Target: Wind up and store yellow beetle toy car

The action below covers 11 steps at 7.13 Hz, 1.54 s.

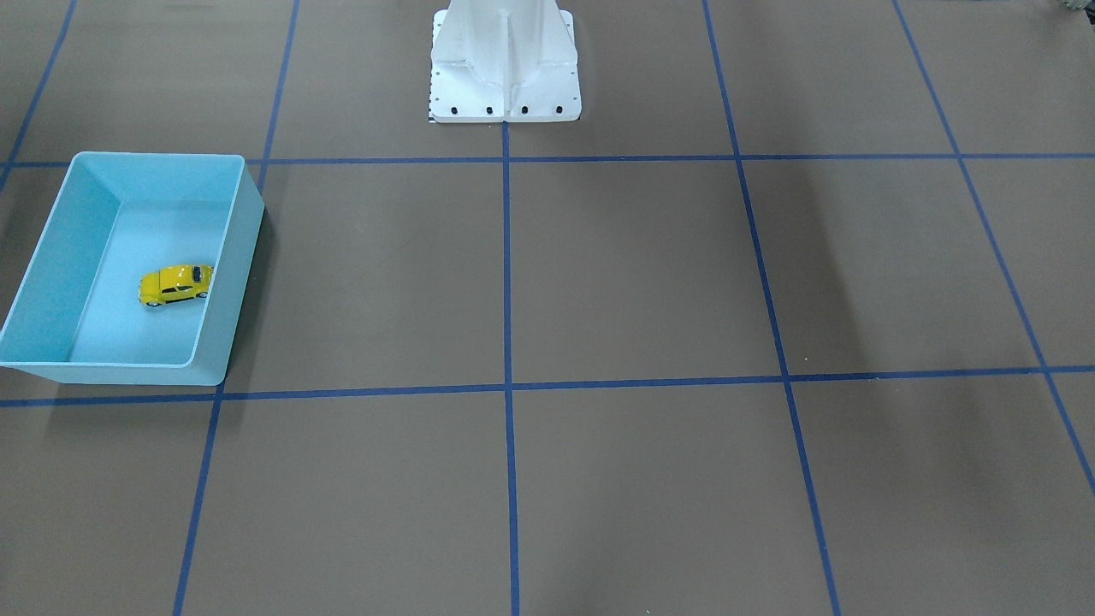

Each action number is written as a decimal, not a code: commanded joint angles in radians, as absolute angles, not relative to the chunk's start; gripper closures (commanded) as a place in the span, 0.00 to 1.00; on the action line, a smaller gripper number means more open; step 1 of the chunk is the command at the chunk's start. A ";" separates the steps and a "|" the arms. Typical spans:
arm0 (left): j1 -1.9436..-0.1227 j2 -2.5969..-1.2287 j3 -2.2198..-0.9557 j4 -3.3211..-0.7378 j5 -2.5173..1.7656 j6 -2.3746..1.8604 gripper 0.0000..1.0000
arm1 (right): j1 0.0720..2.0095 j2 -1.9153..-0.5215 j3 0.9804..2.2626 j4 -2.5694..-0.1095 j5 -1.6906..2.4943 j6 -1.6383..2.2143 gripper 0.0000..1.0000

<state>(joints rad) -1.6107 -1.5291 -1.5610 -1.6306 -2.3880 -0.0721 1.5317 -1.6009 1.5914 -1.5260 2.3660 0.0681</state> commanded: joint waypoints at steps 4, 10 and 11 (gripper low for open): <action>-1.609 -1.534 -1.565 -1.631 -2.387 -0.071 0.00 | 1.536 -1.612 1.658 -1.548 2.356 0.161 0.00; -1.611 -1.483 -1.568 -1.798 -2.387 -0.069 0.00 | 1.534 -1.614 1.674 -1.572 2.353 0.158 0.00; -1.609 -1.503 -1.592 -1.713 -2.388 -0.071 0.00 | 1.534 -1.614 1.674 -1.572 2.352 0.156 0.00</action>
<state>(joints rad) -1.6102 -1.4917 -1.5707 -1.7756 -2.3867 -0.0679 1.5340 -1.6133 1.6735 -1.5723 2.3528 0.1576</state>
